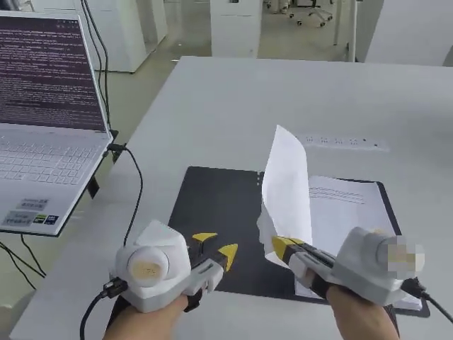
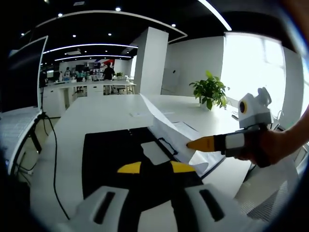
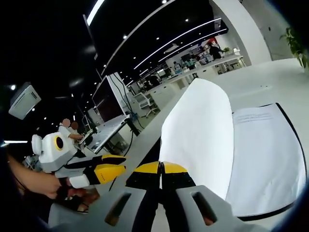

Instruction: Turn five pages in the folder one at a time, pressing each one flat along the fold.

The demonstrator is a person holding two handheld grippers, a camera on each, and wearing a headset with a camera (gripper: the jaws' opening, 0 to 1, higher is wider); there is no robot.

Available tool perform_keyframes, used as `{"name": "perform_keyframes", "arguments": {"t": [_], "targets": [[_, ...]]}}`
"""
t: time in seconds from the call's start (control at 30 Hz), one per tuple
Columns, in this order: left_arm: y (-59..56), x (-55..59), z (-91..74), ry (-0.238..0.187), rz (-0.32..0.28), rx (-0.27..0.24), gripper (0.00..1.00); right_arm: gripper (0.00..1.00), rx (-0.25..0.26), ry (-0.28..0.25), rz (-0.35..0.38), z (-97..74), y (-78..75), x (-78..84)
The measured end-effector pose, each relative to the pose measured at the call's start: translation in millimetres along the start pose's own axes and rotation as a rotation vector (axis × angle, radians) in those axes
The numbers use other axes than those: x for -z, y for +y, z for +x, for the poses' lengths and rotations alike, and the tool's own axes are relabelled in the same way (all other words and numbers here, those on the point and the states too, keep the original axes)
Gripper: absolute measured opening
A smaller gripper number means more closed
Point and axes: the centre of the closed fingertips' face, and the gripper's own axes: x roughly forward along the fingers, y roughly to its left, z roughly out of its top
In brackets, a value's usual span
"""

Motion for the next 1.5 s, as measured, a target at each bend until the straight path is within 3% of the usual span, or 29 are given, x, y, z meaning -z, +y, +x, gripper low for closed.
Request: {"name": "perform_keyframes", "arguments": {"t": [0.4, 0.6, 1.07, 1.3, 1.5], "targets": [[25.0, 3.8, -14.6, -0.001, -0.015, -0.040, 0.19, 0.00, -0.022, 0.101, -0.027, 34.3, 17.4, 36.5], [33.6, 11.1, -16.4, 0.016, -0.021, -0.051, 0.19, 0.00, -0.017, 0.176, -0.052, 49.0, 15.8, 61.0], [37.6, 33.1, -14.4, 0.066, -0.034, -0.054, 0.19, 0.00, -0.009, 0.273, -0.056, 61.6, 8.6, 92.2], [37.7, 41.5, -13.1, 0.089, -0.036, -0.057, 0.18, 0.00, -0.012, 0.287, -0.037, 64.0, 7.2, 100.1], [39.8, 47.9, -11.2, 0.103, -0.037, -0.059, 0.18, 0.04, -0.035, 0.306, -0.013, 65.7, 15.5, 107.8]]}}
